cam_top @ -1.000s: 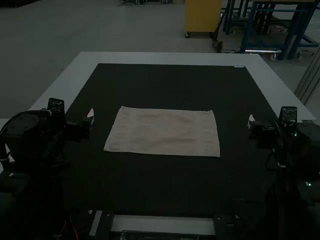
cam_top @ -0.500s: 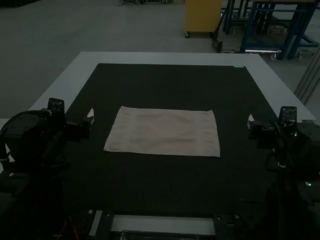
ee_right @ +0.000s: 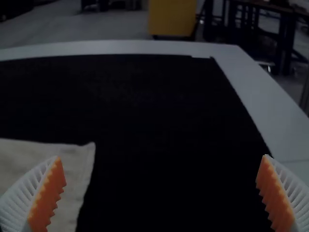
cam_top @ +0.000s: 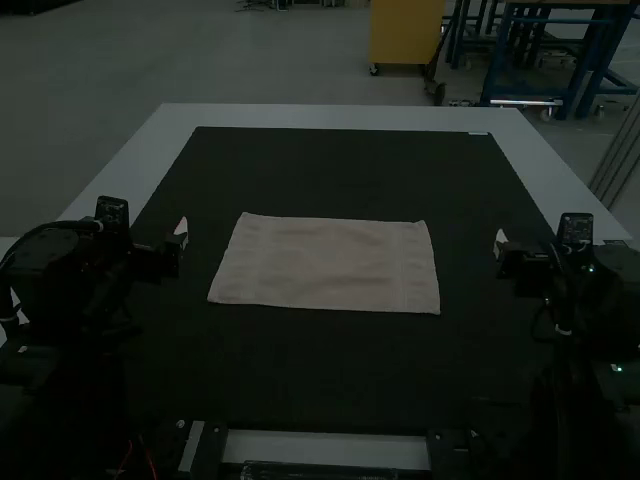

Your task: Fold the towel.

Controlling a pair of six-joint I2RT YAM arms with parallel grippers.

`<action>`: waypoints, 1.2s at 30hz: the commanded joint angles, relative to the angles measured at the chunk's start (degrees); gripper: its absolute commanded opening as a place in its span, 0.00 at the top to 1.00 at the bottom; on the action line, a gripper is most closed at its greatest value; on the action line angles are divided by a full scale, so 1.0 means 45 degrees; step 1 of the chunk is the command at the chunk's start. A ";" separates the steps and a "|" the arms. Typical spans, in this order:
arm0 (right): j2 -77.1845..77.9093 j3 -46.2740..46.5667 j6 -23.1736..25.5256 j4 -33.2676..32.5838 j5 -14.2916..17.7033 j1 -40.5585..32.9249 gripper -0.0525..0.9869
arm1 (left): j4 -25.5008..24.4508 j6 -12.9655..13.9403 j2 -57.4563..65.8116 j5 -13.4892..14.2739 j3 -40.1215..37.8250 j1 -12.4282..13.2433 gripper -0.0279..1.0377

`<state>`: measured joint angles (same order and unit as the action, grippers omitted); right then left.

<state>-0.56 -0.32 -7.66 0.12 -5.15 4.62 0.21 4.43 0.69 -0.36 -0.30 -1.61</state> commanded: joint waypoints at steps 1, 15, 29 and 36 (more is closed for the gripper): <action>0.0104 0.0070 0.0023 -0.0144 -0.0438 -0.0129 0.07 | 0.0052 -0.0066 -0.0153 0.0100 0.0066 0.0064 0.06; 0.0104 0.0012 -0.3532 0.5481 -0.0301 -0.0148 0.08 | 0.4036 0.2923 -0.0153 0.1545 0.0046 0.0025 0.07; -0.8802 -0.7391 0.0863 0.4368 -0.0575 0.0086 0.08 | 0.2005 -0.0671 0.8421 0.0061 -0.7864 -0.0170 0.07; -1.3607 -0.7957 0.1898 0.2493 -0.0594 -0.0051 0.08 | 0.1087 -0.0691 1.3089 -0.0564 -0.8489 0.0220 0.07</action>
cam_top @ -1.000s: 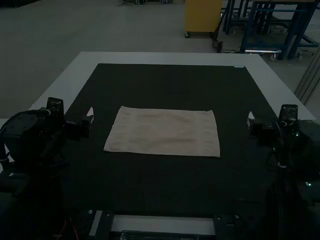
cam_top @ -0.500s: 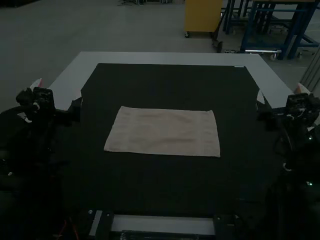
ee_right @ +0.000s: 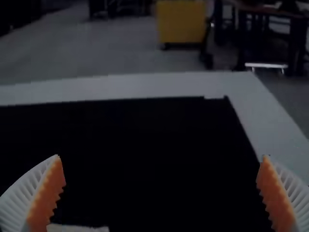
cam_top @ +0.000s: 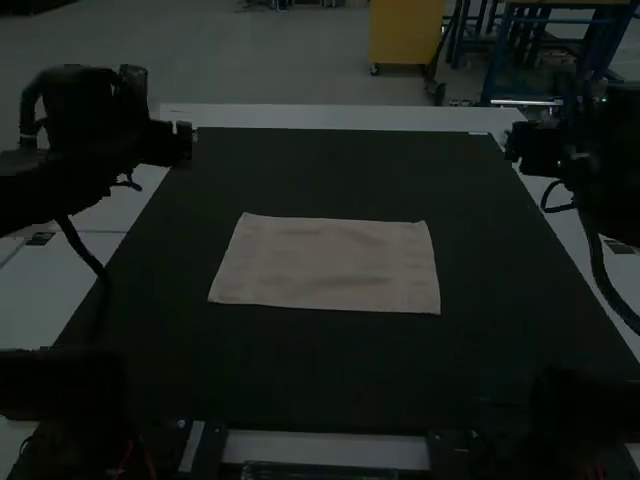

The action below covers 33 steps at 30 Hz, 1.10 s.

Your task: Fold the towel.

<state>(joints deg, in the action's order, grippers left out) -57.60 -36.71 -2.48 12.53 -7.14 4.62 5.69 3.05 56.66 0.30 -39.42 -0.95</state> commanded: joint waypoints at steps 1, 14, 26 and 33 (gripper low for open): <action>-0.1281 0.0247 0.0747 -0.0539 -0.0348 -0.0070 0.08 | -0.0152 -0.0404 0.0767 -0.0925 0.0420 0.0055 0.07; -0.2062 0.1654 0.0454 -0.0461 -0.1754 -0.0500 0.07 | 0.1586 -0.0892 0.2428 -0.2155 0.3213 0.0133 0.08; -0.6750 0.0697 0.0981 0.1550 -0.1734 -0.2004 0.08 | 0.5004 -0.1244 0.6646 -0.3659 0.2549 0.0133 0.07; -0.8430 -0.0339 0.1000 0.2449 -0.1734 -0.2199 0.08 | 0.5590 -0.0951 0.9263 -0.3718 0.1143 0.0192 0.08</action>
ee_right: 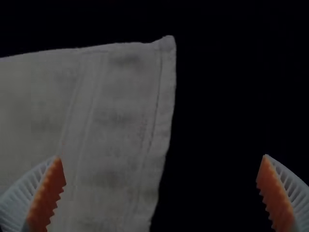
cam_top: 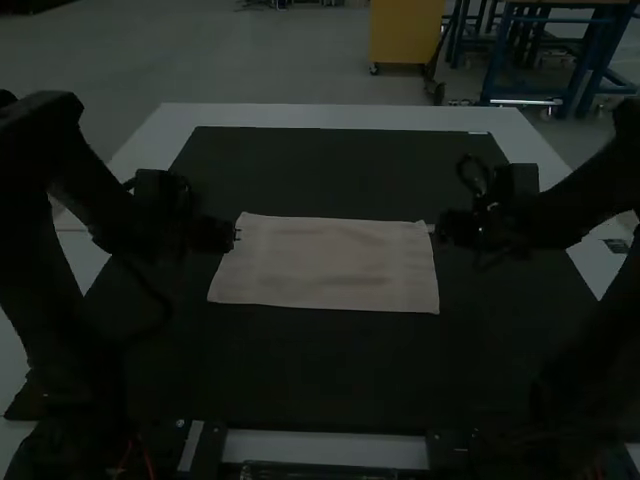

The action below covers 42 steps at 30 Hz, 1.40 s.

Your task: Fold the towel.

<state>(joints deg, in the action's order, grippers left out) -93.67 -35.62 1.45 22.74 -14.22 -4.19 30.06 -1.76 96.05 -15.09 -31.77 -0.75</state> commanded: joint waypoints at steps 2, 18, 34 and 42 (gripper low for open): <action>-0.0865 -0.0855 0.0107 0.0259 -0.0161 -0.0261 0.08 | 0.0292 0.0176 0.0902 -0.0279 -0.0870 0.0168 0.08; -0.4068 -0.2378 -0.0030 0.1392 -0.0161 -0.0750 0.08 | 0.0624 0.0645 0.3128 -0.0181 -0.2608 0.0168 0.07; -0.4966 -0.3121 -0.0870 0.1431 0.0113 -0.0984 0.08 | 0.0331 0.0996 0.3929 -0.0084 -0.3214 0.0148 0.10; -0.4966 -0.3160 -0.1807 0.1157 0.0406 -0.1355 0.34 | 0.0370 0.1407 0.4280 -0.0084 -0.3214 0.0070 0.38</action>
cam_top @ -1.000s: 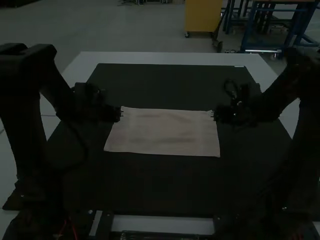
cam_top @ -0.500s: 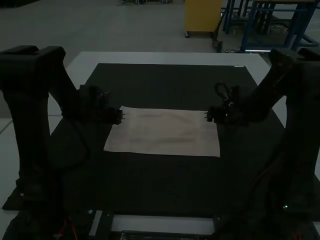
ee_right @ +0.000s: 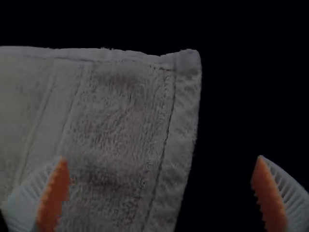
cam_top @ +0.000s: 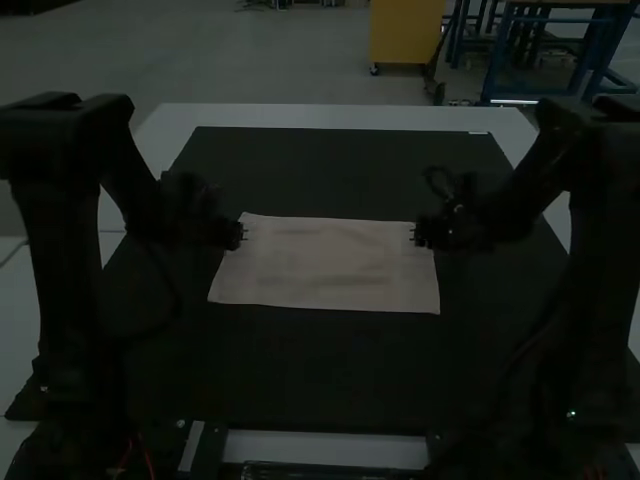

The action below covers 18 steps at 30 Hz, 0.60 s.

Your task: Fold the towel.

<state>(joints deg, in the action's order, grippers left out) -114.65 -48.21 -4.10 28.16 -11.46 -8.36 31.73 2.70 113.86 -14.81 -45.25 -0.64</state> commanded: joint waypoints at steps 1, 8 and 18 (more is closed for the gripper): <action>-0.0323 -0.0342 -0.0730 -0.0047 -0.0226 -0.0427 0.60 | 0.0001 0.0494 0.0420 -0.0147 -0.0217 0.0046 0.60; -0.0284 -0.0088 -0.1277 0.0031 -0.0460 -0.0349 0.97 | 0.0294 0.0767 0.0654 -0.0479 -0.0197 0.0163 0.96; 0.0576 -0.0362 -0.0632 0.0206 -0.0460 -0.0154 0.97 | 0.0255 0.0533 -0.0205 -0.0694 -0.0666 0.0456 0.96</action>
<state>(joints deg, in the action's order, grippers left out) -115.44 -48.58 -8.12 28.84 -12.71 -9.21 32.97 5.10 115.15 -18.24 -46.28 0.23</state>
